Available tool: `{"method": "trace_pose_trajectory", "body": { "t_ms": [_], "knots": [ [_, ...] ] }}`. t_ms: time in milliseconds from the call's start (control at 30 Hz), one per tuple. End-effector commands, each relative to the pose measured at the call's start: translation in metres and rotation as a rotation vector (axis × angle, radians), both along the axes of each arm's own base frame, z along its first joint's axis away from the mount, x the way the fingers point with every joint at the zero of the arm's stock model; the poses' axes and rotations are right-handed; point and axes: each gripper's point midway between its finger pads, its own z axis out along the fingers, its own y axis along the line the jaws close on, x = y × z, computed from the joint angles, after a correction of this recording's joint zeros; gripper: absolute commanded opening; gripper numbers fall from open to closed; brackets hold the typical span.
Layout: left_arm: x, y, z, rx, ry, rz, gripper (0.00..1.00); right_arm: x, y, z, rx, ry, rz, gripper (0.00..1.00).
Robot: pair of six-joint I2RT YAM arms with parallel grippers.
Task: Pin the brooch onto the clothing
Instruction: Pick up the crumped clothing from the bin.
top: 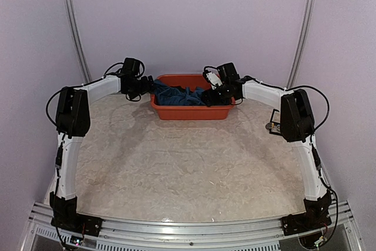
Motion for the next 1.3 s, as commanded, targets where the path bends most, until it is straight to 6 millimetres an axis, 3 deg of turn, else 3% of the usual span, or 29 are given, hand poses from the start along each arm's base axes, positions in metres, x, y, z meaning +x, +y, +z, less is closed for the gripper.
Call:
{"method": "trace_pose_trajectory", "body": {
  "t_ms": [0,100,200,233,333,433,500,633,1000,1267],
  "knots": [
    [0.008,-0.013,-0.008,-0.081,-0.032,-0.034,0.88,-0.007,0.004,-0.026,-0.028,0.035,0.005,0.77],
    [0.010,-0.017,-0.010,-0.105,-0.035,-0.045,0.69,-0.006,0.003,-0.029,-0.036,0.032,0.004,0.72],
    [0.012,-0.019,-0.012,-0.115,-0.042,-0.052,0.62,-0.006,0.004,-0.031,-0.037,0.035,0.008,0.60],
    [0.012,-0.019,-0.011,-0.118,-0.044,-0.055,0.55,-0.006,0.004,-0.031,-0.035,0.036,0.010,0.55],
    [0.013,-0.022,-0.007,-0.128,-0.059,-0.067,0.31,-0.008,0.006,-0.029,-0.027,0.038,0.022,0.33],
    [0.013,-0.025,0.006,-0.138,-0.090,-0.083,0.22,-0.008,0.007,-0.024,-0.021,0.033,0.024,0.10],
    [0.012,-0.025,0.017,-0.143,-0.113,-0.087,0.15,-0.008,0.007,-0.018,-0.014,0.026,0.023,0.00],
    [0.010,-0.030,0.041,-0.163,-0.157,-0.107,0.00,-0.009,0.009,0.000,0.016,0.006,0.021,0.00],
    [-0.013,-0.060,0.131,-0.236,-0.313,-0.218,0.00,-0.023,0.008,0.077,0.164,-0.093,0.016,0.00],
    [-0.043,-0.062,0.183,-0.226,-0.380,-0.259,0.00,-0.043,0.005,0.125,0.247,-0.144,0.037,0.00]
  ]
}}
